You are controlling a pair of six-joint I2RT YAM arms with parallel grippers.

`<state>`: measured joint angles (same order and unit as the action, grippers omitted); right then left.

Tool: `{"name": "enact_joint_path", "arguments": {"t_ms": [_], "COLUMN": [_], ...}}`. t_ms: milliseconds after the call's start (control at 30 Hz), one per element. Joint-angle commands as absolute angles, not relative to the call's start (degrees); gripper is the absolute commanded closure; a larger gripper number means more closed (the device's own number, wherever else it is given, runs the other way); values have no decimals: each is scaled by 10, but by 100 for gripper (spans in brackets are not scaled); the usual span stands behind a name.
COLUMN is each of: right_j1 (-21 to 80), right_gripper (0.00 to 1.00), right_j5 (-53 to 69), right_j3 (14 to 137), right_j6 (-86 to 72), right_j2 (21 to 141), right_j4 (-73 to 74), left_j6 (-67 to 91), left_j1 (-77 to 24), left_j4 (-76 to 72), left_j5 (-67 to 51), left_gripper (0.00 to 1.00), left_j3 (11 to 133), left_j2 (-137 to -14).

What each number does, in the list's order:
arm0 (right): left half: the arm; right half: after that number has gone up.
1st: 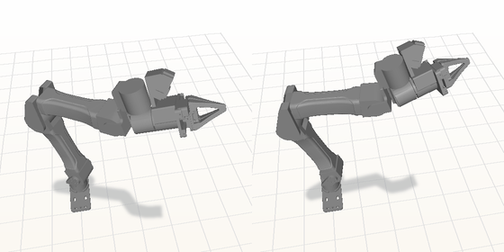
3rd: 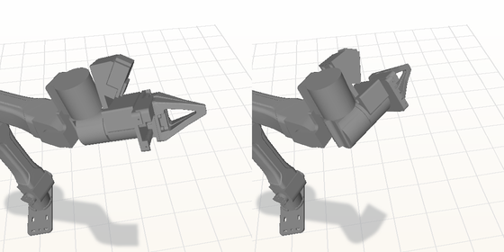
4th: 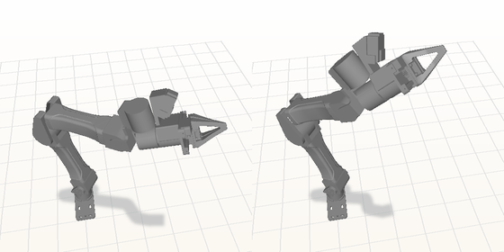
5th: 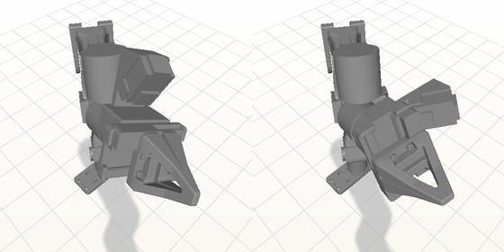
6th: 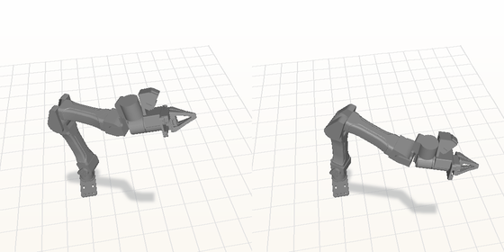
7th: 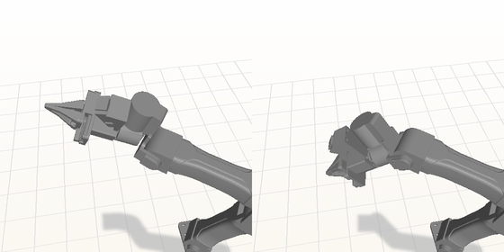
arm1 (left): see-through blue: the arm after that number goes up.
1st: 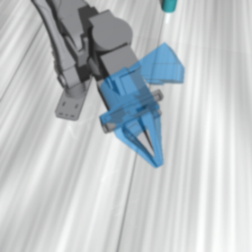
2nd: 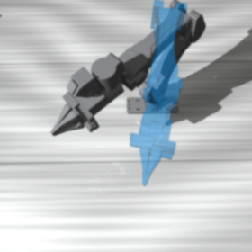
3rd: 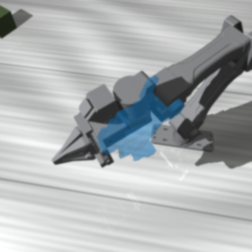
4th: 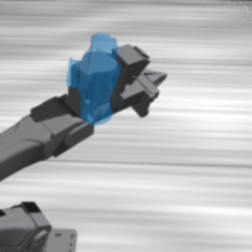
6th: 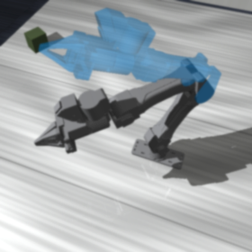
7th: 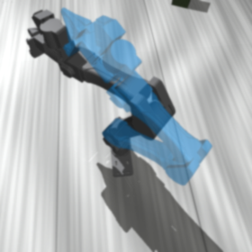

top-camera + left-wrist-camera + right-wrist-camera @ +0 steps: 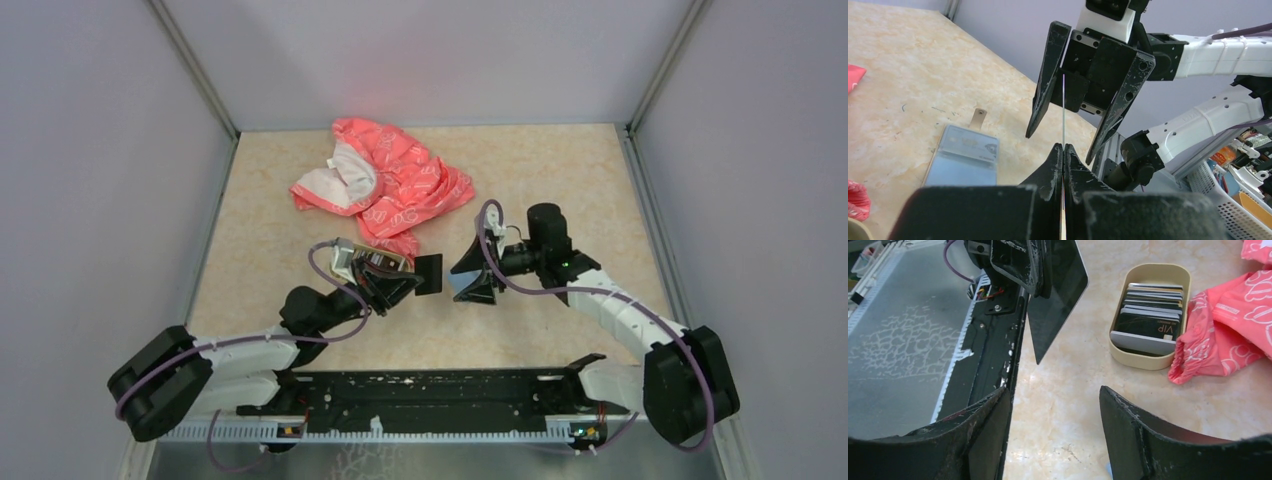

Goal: Put the credit cards into the card holder
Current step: Insert the credit card into the card holder.

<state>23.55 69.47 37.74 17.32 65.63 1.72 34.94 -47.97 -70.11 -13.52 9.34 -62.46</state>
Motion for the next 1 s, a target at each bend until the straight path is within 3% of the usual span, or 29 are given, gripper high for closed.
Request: {"name": "enact_joint_path", "arguments": {"t_ms": [0, 200, 300, 467, 533, 633, 767, 800, 967], "right_j1": [254, 286, 297, 300, 300, 300, 300, 300, 304], "right_gripper": [36, 44, 52, 93, 100, 100, 100, 100, 100], "right_j5": [689, 680, 675, 678, 682, 693, 719, 730, 734], "right_j3": [347, 329, 327, 336, 342, 357, 385, 396, 433], "right_j6": [22, -54, -64, -82, -76, -32, 86, 123, 242], "right_j2": [654, 668, 675, 690, 689, 687, 690, 693, 704], "right_j4": [-161, -234, -241, -242, -230, -179, -70, -17, 113], "left_j6": [353, 350, 349, 346, 336, 327, 265, 248, 162], "left_j1": [-496, -510, -513, -513, -513, -511, -496, -493, -487], "left_j4": [-796, -822, -831, -846, -846, -831, -741, -684, -423], "left_j5": [-108, -104, -107, -109, -103, -86, -148, -160, -191], "left_gripper": [100, 100, 100, 98, 86, 52, 8, 2, 1], "left_j3": [108, 130, 137, 129, 119, 96, 80, 86, 140], "left_j2": [-661, -706, -723, -730, -723, -702, -635, -602, -492]}}
